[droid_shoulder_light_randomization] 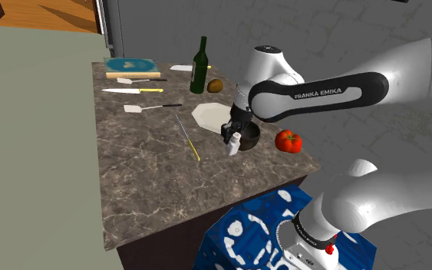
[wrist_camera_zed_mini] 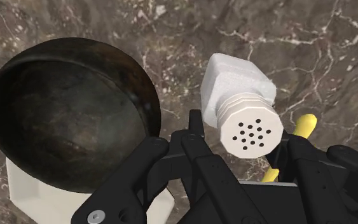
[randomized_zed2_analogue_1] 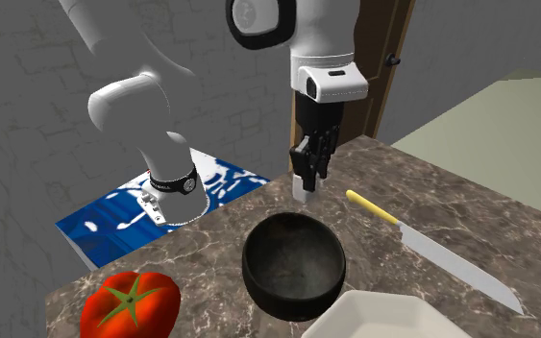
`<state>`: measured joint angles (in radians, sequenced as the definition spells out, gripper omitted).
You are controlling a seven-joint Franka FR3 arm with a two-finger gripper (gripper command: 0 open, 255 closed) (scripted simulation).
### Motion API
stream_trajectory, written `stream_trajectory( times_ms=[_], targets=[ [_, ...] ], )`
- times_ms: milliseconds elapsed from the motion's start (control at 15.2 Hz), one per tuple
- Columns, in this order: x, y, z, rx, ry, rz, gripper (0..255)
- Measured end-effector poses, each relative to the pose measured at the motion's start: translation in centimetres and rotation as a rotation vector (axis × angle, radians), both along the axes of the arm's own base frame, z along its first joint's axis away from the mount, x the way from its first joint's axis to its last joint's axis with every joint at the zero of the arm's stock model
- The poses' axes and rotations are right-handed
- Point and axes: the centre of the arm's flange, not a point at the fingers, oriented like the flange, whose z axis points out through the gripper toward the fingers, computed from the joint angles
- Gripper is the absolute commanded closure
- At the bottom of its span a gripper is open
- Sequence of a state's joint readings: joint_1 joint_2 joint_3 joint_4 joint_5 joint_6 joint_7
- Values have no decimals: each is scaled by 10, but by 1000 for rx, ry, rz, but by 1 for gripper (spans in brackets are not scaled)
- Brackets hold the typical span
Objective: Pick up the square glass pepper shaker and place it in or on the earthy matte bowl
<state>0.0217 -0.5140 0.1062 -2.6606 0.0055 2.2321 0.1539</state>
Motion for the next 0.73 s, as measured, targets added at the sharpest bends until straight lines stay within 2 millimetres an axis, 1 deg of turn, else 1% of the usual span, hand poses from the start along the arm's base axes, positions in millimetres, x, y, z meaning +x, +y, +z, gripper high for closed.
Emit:
stream_trajectory(
  times_ms=[198, 726],
  targets=[
    [-3, 0, 16, 0, 0, 0, 255],
    [-1, 1, 58, 0, 0, 0, 255]
  ],
)
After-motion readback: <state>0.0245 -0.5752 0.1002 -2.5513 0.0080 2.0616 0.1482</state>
